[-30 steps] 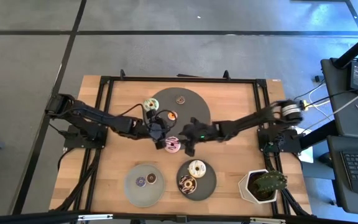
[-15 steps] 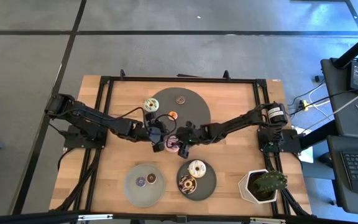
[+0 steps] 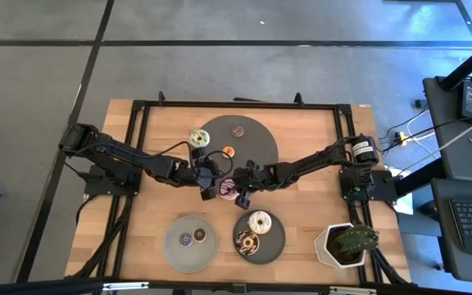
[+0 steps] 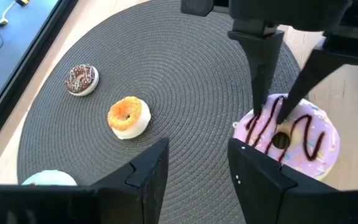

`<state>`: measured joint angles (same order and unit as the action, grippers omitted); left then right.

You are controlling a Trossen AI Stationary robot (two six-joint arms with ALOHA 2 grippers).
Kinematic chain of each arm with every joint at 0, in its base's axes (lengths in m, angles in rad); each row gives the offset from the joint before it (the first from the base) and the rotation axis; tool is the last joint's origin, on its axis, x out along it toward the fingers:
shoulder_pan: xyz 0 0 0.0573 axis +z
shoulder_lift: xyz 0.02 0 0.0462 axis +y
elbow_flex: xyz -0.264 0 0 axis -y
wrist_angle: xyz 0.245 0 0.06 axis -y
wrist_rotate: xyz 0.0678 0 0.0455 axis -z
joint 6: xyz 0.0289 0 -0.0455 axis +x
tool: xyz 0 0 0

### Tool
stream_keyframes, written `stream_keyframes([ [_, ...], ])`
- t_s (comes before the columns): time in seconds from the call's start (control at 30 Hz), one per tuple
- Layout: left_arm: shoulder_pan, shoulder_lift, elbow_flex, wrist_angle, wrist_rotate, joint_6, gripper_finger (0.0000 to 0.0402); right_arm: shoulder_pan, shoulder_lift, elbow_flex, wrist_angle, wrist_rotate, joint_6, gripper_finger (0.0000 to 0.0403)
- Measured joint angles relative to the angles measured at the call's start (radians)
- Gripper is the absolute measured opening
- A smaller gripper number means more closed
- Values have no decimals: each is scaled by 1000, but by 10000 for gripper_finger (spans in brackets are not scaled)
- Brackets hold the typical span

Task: Pick & Place donuts
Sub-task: Put the big purple donut on the dark gray plate

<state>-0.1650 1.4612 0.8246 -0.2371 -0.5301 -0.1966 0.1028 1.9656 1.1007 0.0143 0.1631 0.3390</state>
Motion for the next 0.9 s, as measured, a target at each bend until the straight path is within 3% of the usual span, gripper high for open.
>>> stream_keyframes([
  [0.17,0,0,0,0,0,0,158,0,0,0,-1,0,-3,16],
  [0.37,0,0,0,0,0,0,155,0,-24,-2,-9,1,-15,15],
  [0.53,0,0,0,-1,-1,0,154,24,-150,-2,-82,7,-42,7],
  [0.73,-2,0,0,-1,10,-1,153,161,-293,-2,-289,-38,-29,7],
  [0.9,-2,0,0,2,6,-2,153,336,-328,-2,-359,-42,30,7],
])
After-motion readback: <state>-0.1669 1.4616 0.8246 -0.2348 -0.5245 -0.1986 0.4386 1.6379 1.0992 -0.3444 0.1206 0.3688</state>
